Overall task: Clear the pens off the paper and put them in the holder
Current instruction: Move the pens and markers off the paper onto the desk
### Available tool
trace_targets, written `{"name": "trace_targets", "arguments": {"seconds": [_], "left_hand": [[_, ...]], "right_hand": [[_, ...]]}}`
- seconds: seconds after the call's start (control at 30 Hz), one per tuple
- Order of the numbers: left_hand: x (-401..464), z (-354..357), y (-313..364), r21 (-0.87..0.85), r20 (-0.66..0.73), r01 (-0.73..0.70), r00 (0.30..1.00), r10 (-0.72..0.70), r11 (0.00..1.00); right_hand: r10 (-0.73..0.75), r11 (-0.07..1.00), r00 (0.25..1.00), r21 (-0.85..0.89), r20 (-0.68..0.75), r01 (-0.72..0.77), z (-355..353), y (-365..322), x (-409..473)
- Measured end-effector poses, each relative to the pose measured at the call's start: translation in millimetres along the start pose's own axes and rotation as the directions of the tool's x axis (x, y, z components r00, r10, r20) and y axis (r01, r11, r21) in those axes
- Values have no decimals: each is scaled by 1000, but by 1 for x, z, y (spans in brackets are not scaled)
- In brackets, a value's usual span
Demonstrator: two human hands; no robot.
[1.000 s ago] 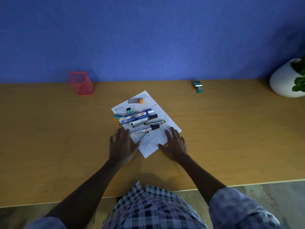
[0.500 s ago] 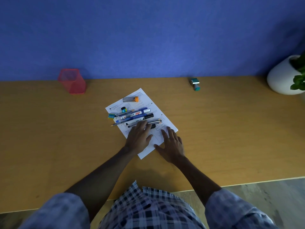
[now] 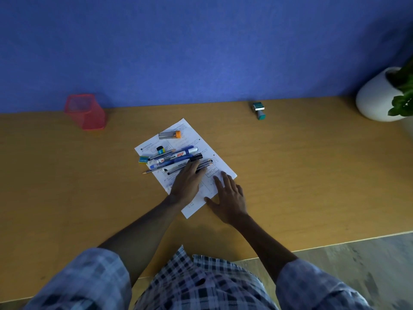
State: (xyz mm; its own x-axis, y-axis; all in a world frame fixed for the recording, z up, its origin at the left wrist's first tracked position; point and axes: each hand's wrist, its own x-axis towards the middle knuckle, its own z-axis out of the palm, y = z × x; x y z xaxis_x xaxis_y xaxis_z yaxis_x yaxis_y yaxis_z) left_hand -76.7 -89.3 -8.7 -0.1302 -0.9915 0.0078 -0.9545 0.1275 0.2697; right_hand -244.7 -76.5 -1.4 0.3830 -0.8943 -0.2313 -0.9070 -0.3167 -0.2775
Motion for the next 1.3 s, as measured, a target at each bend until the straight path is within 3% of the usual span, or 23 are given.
{"name": "trace_targets", "arguments": {"seconds": [0.7,1.3], "left_hand": [[7,9,-12,49,55,-75,996,72,996],[-11,-2,-30,-105,-11,-100,995,100,989]], "right_hand": [[-3,1000,1000,-6,3,3,-1,-1,-3],[-10,1000,1000,5,-14,10,11,5,1]]}}
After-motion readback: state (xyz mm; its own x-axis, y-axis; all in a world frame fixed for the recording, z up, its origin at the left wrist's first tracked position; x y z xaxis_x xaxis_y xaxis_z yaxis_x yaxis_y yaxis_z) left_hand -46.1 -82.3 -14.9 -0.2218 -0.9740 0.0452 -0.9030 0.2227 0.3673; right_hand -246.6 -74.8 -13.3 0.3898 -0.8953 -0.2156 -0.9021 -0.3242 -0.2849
